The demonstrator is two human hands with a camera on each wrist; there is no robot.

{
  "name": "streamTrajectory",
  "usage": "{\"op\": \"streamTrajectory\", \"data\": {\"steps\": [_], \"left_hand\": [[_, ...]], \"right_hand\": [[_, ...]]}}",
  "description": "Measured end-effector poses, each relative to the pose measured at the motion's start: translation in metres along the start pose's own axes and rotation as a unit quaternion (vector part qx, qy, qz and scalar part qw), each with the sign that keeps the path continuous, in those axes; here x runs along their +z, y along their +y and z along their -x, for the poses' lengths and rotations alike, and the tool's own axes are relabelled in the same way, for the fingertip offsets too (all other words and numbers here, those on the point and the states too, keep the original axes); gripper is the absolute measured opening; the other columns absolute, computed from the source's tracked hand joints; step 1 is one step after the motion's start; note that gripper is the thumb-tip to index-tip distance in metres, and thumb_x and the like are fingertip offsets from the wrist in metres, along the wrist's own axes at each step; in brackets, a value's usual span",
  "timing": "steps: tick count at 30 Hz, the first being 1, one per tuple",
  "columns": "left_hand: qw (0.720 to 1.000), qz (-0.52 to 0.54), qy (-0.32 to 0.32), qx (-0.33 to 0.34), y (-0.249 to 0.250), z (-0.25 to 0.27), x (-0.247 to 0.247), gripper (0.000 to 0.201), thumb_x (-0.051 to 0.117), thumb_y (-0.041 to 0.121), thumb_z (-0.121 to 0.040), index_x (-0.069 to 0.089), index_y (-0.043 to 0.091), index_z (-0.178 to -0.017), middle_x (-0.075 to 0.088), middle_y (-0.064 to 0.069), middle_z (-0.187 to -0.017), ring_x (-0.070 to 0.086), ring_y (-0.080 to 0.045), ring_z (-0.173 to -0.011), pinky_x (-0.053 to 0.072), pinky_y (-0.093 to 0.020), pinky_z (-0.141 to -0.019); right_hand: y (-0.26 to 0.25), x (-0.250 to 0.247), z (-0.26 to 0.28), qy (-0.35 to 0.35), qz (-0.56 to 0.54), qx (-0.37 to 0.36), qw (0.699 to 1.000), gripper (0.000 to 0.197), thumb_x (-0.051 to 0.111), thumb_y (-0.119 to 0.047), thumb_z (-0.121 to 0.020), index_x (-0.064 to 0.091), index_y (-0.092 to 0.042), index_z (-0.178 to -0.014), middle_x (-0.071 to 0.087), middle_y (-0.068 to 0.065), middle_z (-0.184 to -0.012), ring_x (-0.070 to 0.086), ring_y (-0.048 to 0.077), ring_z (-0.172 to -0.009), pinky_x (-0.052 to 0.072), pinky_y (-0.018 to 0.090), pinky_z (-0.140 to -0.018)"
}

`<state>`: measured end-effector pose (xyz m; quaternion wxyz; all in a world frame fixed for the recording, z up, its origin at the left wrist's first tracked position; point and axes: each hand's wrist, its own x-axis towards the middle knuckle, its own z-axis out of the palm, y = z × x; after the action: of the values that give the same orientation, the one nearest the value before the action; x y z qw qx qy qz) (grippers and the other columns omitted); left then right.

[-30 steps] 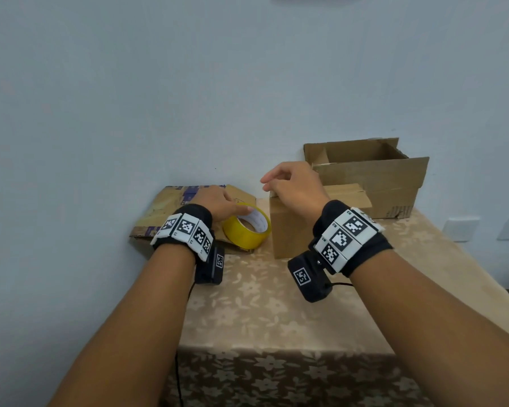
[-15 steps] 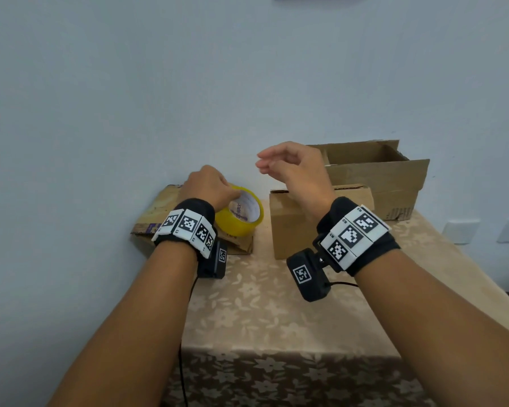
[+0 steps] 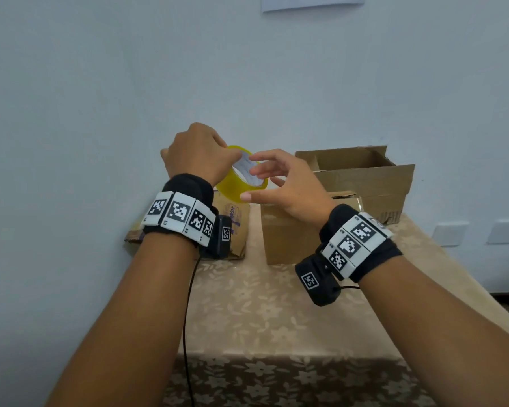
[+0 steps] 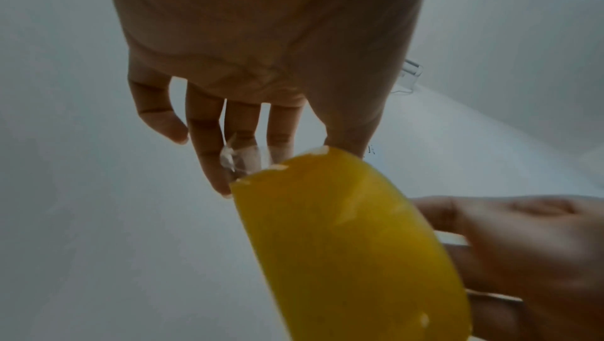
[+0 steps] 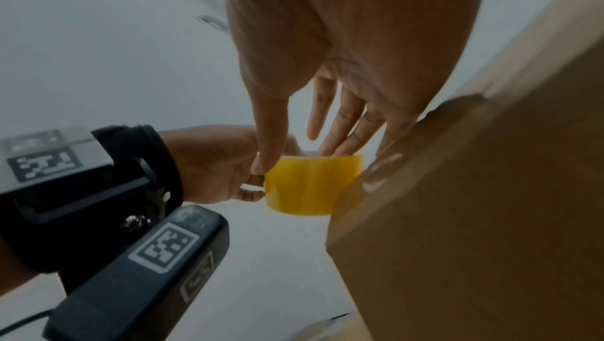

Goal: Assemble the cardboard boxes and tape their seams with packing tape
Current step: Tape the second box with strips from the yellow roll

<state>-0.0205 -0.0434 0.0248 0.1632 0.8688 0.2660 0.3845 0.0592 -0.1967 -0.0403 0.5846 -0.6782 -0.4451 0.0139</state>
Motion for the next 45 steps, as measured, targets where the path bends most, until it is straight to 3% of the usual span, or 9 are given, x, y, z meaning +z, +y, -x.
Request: {"op": "streamTrajectory", "data": {"steps": [4,7,11,14,18,24,30,38,45], "left_hand": [[0.999,0.043,0.002,-0.014,0.005,0.002,0.006,0.021,0.071,0.041,-0.075,0.074,0.025,-0.089,0.067,0.006,-0.087,0.067,-0.025,-0.093,0.054,-0.046,-0.093],[0.997,0.069,0.003,-0.030,0.007,0.005,0.012,0.024,0.069,0.038,-0.078,0.074,0.024,-0.097,0.063,0.007,-0.091,0.065,-0.023,-0.094,0.053,-0.037,-0.086],[0.991,0.128,-0.018,-0.042,0.011,0.008,0.020,0.024,0.070,0.038,-0.082,0.076,0.023,-0.099,0.071,0.005,-0.098,0.064,-0.018,-0.090,0.045,-0.028,-0.074],[0.987,0.157,-0.029,-0.035,0.014,0.007,0.023,0.021,0.069,0.043,-0.083,0.075,0.026,-0.094,0.074,0.003,-0.099,0.068,-0.018,-0.093,0.050,-0.030,-0.079],[0.956,0.274,-0.078,-0.066,0.017,0.005,0.022,0.042,0.052,0.051,-0.095,0.075,0.016,-0.094,0.077,-0.001,-0.091,0.070,-0.022,-0.094,0.055,-0.041,-0.092],[0.917,0.379,-0.112,-0.056,0.017,0.007,0.021,0.027,0.057,0.029,-0.099,0.077,0.010,-0.101,0.079,-0.004,-0.095,0.075,-0.022,-0.095,0.060,-0.041,-0.089],[0.912,0.396,-0.107,-0.027,0.021,0.012,0.030,0.014,0.073,0.021,-0.092,0.077,0.009,-0.099,0.078,-0.006,-0.094,0.076,-0.019,-0.089,0.063,-0.033,-0.079],[0.891,0.429,-0.133,-0.066,0.024,0.016,0.029,0.008,0.076,0.008,-0.089,0.077,0.005,-0.097,0.076,-0.014,-0.089,0.073,-0.019,-0.078,0.063,-0.031,-0.073],[0.896,0.411,-0.150,-0.080,0.024,0.015,0.028,0.016,0.070,0.013,-0.092,0.076,0.001,-0.101,0.076,-0.012,-0.092,0.074,-0.020,-0.081,0.064,-0.033,-0.071]], "right_hand": [[-0.001,-0.006,0.000,0.051,0.026,-0.043,0.997,0.036,0.088,-0.015,-0.080,0.074,-0.017,-0.112,0.077,-0.005,-0.099,0.070,0.004,-0.101,0.048,0.024,-0.103],[0.002,-0.012,-0.002,0.072,0.075,-0.064,0.993,0.016,0.080,-0.010,-0.088,0.080,-0.016,-0.103,0.077,-0.006,-0.099,0.068,0.003,-0.100,0.046,0.009,-0.093],[0.002,-0.014,-0.001,0.059,0.168,-0.084,0.980,0.026,0.072,-0.013,-0.095,0.075,-0.022,-0.119,0.074,-0.009,-0.111,0.060,0.009,-0.110,0.035,0.008,-0.090],[0.002,-0.015,0.000,0.047,0.204,-0.082,0.974,0.027,0.063,-0.012,-0.101,0.071,-0.017,-0.126,0.069,-0.003,-0.120,0.053,0.017,-0.117,0.032,0.019,-0.088],[0.007,-0.026,-0.003,0.079,0.161,-0.057,0.982,0.023,0.055,-0.006,-0.103,0.066,-0.013,-0.121,0.065,0.001,-0.118,0.056,0.019,-0.114,0.039,0.026,-0.086],[0.009,-0.046,-0.002,0.115,0.129,-0.035,0.984,0.022,0.051,-0.003,-0.104,0.062,-0.013,-0.120,0.063,0.003,-0.120,0.056,0.016,-0.111,0.040,0.010,-0.076],[0.006,-0.053,0.001,0.139,0.086,-0.006,0.986,0.017,0.059,-0.010,-0.101,0.065,-0.016,-0.116,0.065,-0.002,-0.117,0.059,0.012,-0.111,0.043,0.013,-0.077],[0.008,-0.052,0.005,0.161,0.095,-0.003,0.982,0.013,0.074,-0.022,-0.092,0.067,-0.024,-0.103,0.064,-0.013,-0.100,0.059,0.001,-0.096,0.038,0.000,-0.065],[0.008,-0.050,0.006,0.184,0.087,0.002,0.979,0.015,0.077,-0.024,-0.090,0.068,-0.022,-0.102,0.065,-0.008,-0.100,0.060,0.004,-0.092,0.040,0.010,-0.066]]}}
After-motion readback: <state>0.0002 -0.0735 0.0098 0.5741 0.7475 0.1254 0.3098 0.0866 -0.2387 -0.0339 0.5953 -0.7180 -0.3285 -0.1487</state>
